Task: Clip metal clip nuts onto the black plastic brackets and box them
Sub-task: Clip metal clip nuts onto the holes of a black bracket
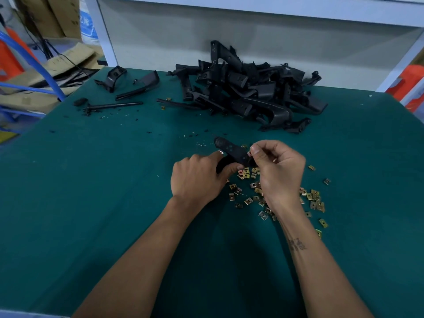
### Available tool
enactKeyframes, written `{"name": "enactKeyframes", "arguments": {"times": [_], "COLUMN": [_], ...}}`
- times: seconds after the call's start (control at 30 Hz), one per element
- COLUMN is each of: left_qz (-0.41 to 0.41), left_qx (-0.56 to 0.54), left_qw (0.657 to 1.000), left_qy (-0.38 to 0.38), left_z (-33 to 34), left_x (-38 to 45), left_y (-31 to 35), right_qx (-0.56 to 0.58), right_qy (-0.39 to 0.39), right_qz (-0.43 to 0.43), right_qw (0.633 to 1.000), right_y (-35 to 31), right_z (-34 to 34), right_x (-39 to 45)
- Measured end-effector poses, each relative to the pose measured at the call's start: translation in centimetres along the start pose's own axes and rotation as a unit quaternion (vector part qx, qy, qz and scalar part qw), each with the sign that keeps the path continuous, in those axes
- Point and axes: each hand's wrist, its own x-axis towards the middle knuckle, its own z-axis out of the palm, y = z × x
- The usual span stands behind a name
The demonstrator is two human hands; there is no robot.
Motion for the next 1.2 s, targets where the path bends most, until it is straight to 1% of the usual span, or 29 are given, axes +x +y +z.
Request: {"name": "enactKeyframes", "arguments": {"times": [0.17, 0.3, 0.47, 0.6, 0.67, 0.73, 0.77, 0.8, 0.83, 0.9, 0.97, 1.0, 1.13, 1.17, 1.2], "left_qz": [0.013, 0.014, 0.002, -0.004, -0.009, -0.013, -0.014, -0.015, -0.016, -0.014, -0.004, -0.002, -0.013, -0.016, -0.020], "left_qx": [0.008, 0.008, -0.006, -0.024, -0.042, -0.057, -0.063, -0.066, -0.068, -0.056, -0.041, -0.037, -0.027, -0.027, -0.026], "left_qw": [1.000, 1.000, 1.000, 1.000, 0.999, 0.998, 0.998, 0.997, 0.997, 0.998, 0.999, 0.999, 0.999, 0.999, 0.999], "left_qy": [0.006, 0.005, 0.005, 0.011, 0.014, 0.022, 0.027, 0.030, 0.032, 0.025, 0.015, 0.015, 0.023, 0.021, 0.016], "left_z": [0.0, 0.1, 0.2, 0.3, 0.4, 0.3, 0.3, 0.4, 0.4, 0.4, 0.5, 0.5, 0.5, 0.5, 0.6], "left_x": [0.0, -0.1, 0.0, 0.0, 0.0, -0.1, -0.1, 0.0, 0.0, 0.0, -0.1, -0.2, -0.3, -0.2, -0.1], "left_y": [0.1, 0.1, 0.0, -0.1, -0.2, -0.3, -0.3, -0.4, -0.4, -0.4, -0.5, -0.5, -0.5, -0.4, -0.4], "right_qx": [-0.036, -0.011, 0.047, 0.021, -0.008, -0.059, -0.104, -0.160, -0.224, -0.350, -0.425, -0.436, -0.417, -0.409, -0.388], "right_qy": [-0.025, -0.047, -0.030, -0.061, -0.077, -0.079, -0.082, -0.091, -0.104, -0.121, -0.133, -0.143, -0.142, -0.143, -0.147], "right_qz": [0.005, 0.034, 0.053, 0.061, 0.022, -0.077, -0.135, -0.186, -0.218, -0.245, -0.259, -0.262, -0.282, -0.285, -0.279], "right_qw": [0.999, 0.998, 0.997, 0.996, 0.997, 0.992, 0.982, 0.965, 0.944, 0.896, 0.857, 0.849, 0.852, 0.855, 0.866], "right_y": [-0.1, -0.2, -0.5, -0.3, -0.5, -0.7, -0.7, -0.7, -0.7, -0.9, -1.2, -1.3, -1.3, -1.2, -1.0], "right_z": [-0.4, -0.6, 0.0, 0.3, 0.7, 0.7, 0.5, 0.2, -0.2, -0.8, -1.3, -1.4, -1.5, -1.5, -1.7], "right_x": [0.3, 0.3, -0.5, -0.8, -1.4, -1.6, -1.5, -1.4, -1.2, -0.8, -0.6, -0.5, -0.2, -0.1, 0.1]}}
